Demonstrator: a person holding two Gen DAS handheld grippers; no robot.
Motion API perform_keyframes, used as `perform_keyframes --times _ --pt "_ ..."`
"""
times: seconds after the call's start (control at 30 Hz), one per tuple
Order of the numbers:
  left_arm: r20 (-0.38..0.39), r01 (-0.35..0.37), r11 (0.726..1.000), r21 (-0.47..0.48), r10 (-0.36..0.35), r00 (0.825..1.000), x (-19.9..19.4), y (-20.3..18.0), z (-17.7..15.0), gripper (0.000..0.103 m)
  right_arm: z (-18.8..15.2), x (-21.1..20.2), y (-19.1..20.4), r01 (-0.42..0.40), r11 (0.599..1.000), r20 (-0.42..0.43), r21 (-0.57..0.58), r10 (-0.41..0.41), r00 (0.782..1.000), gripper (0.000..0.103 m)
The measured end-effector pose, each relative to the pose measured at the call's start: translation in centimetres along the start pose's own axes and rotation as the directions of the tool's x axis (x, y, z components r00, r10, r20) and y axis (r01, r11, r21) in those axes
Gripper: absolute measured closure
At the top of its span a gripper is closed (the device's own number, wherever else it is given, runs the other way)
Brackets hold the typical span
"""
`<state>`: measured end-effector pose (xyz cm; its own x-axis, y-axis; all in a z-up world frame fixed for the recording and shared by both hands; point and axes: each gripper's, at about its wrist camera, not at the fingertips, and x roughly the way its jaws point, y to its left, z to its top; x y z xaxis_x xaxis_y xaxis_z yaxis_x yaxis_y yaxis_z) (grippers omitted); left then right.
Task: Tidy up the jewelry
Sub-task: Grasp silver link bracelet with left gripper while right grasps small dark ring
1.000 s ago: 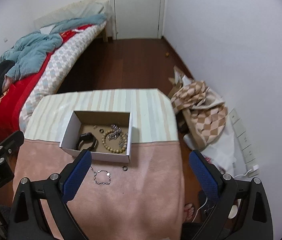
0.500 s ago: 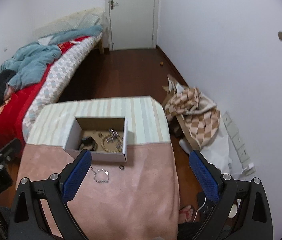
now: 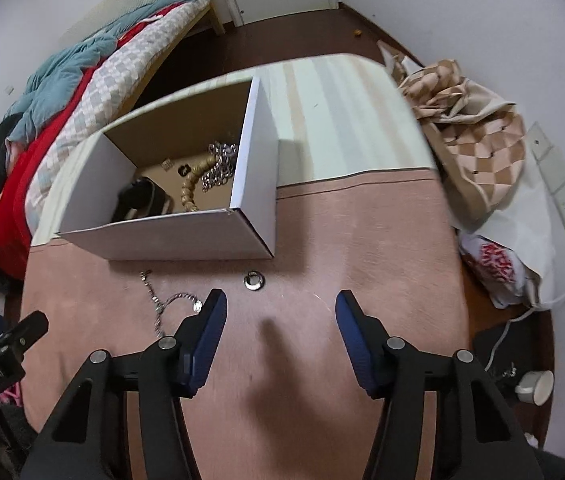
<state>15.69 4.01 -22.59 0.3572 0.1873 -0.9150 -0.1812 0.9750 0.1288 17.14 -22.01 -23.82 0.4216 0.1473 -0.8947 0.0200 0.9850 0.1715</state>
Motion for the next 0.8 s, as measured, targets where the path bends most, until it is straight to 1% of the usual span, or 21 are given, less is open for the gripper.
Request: perform_keyframes --times 0.13,0.17,0.2,0.27,0.3,0.37,0.47,0.6,0.63,0.67,0.7,0.73,0.77,0.8 --pt "-0.017 0.006 1.0 0.008 -0.006 1.0 0.9 -0.6 0.2 0.0 0.2 2.2 1.3 0.029 0.998 0.001 -0.053 -0.029 1.0 0.045" --pt "-0.018 0.007 1.0 0.011 -0.007 1.0 1.0 -0.7 0.4 0.0 0.3 2.4 1.6 0.043 0.997 0.017 -0.072 -0.042 0.999 0.046" --pt "-0.019 0.008 1.0 0.016 -0.008 1.0 1.1 -1.0 0.4 0.0 0.3 2.6 2.0 0.061 0.994 0.025 -0.091 -0.059 0.998 0.051" --pt "-0.018 0.017 1.0 0.023 -0.016 1.0 1.1 -1.4 0.5 0.0 0.2 2.7 2.7 0.106 0.986 0.041 -0.128 -0.101 0.994 0.069" --pt "-0.02 0.027 0.999 0.028 -0.026 0.999 1.1 -1.7 0.6 0.0 0.2 2.7 2.9 0.124 0.982 0.045 -0.139 -0.118 0.992 0.09" --pt "-0.027 0.057 0.998 0.033 -0.056 0.998 0.9 -2.4 0.6 0.001 0.0 2.5 2.9 0.122 0.981 0.041 -0.149 -0.117 0.992 0.09" --pt "-0.049 0.126 0.991 0.046 -0.124 0.991 0.8 -4.0 0.5 0.001 -0.5 1.9 1.7 0.118 0.987 0.035 -0.109 -0.115 0.993 0.09" --pt "-0.123 0.23 0.972 0.057 -0.222 0.967 1.8 -6.7 0.2 0.001 -1.2 0.4 -1.0 0.118 0.993 0.033 -0.028 -0.117 0.993 0.09" --pt "-0.14 0.239 0.969 0.061 -0.229 0.963 2.2 -7.4 0.0 0.004 -1.5 0.0 -1.7 0.122 0.992 0.034 -0.007 -0.122 0.992 0.09" --pt "-0.153 0.248 0.966 0.067 -0.235 0.96 2.5 -8.0 -0.1 0.014 -1.6 -0.3 -2.2 0.125 0.992 0.035 0.005 -0.125 0.992 0.09" --pt "-0.163 0.25 0.965 0.078 -0.235 0.958 2.7 -8.5 -0.2 0.022 -1.8 -0.6 -2.7 0.128 0.992 0.036 0.018 -0.128 0.991 0.09" --pt "-0.171 0.235 0.967 0.103 -0.216 0.961 3.0 -9.2 -0.4 0.03 -2.1 -1.0 -3.2 0.13 0.991 0.038 0.029 -0.131 0.991 0.09" --pt "-0.156 0.226 0.966 0.125 -0.206 0.966 2.9 -9.6 -0.4 0.032 -2.3 -1.3 -3.6 0.136 0.99 0.039 0.037 -0.137 0.99 0.09" --pt "-0.151 0.229 0.963 0.14 -0.208 0.966 2.8 -10.0 -0.5 0.032 -2.4 -1.5 -3.9 0.136 0.99 0.039 0.043 -0.138 0.99 0.09"
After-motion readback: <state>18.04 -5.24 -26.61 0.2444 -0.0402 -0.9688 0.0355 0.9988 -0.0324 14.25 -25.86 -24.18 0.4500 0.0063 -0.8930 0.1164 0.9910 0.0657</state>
